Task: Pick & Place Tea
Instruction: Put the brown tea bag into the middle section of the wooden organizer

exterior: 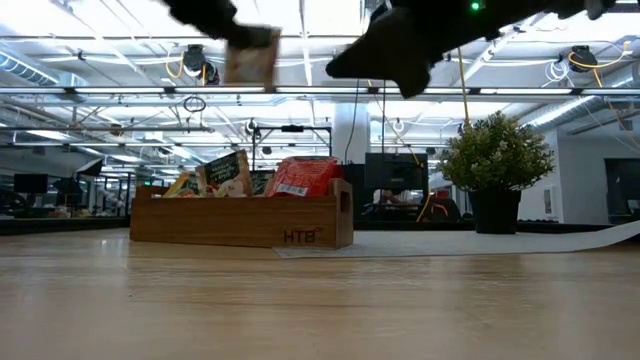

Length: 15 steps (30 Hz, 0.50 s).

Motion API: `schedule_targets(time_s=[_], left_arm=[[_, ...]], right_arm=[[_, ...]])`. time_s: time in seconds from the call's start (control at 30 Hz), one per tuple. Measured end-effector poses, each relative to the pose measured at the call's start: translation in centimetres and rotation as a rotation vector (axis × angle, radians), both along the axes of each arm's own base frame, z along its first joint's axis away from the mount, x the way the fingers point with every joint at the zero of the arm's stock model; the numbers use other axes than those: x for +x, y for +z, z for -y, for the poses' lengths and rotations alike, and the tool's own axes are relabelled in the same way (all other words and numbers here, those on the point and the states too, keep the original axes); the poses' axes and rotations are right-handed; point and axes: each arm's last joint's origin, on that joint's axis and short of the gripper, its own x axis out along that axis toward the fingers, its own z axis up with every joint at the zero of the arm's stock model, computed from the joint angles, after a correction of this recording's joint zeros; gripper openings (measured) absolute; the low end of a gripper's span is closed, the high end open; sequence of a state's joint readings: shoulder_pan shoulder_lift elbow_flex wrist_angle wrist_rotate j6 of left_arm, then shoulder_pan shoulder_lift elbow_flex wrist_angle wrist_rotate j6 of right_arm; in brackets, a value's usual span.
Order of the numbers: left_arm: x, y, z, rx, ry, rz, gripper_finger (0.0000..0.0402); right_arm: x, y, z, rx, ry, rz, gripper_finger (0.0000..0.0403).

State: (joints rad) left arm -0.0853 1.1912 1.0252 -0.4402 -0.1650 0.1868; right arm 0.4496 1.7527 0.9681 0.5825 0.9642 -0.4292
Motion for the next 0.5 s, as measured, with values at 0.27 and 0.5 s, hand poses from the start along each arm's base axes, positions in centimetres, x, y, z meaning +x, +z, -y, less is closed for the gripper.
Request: schedule_targets(time_s=[0.27, 0.5], left_arm=[[-0.4, -3.7, 0.1, 0.04, -0.121, -0.143, 0.0002], [-0.6, -7.5, -1.0, 0.047, -0.205, -0.107, 0.0001]], right_arm=[[-0.2, -0.6, -0.5, 0.09, 0.096, -0.029, 0.0013], [-0.1, -0.8, -0.3, 0.115, 0.1, -0.033, 0.0011]])
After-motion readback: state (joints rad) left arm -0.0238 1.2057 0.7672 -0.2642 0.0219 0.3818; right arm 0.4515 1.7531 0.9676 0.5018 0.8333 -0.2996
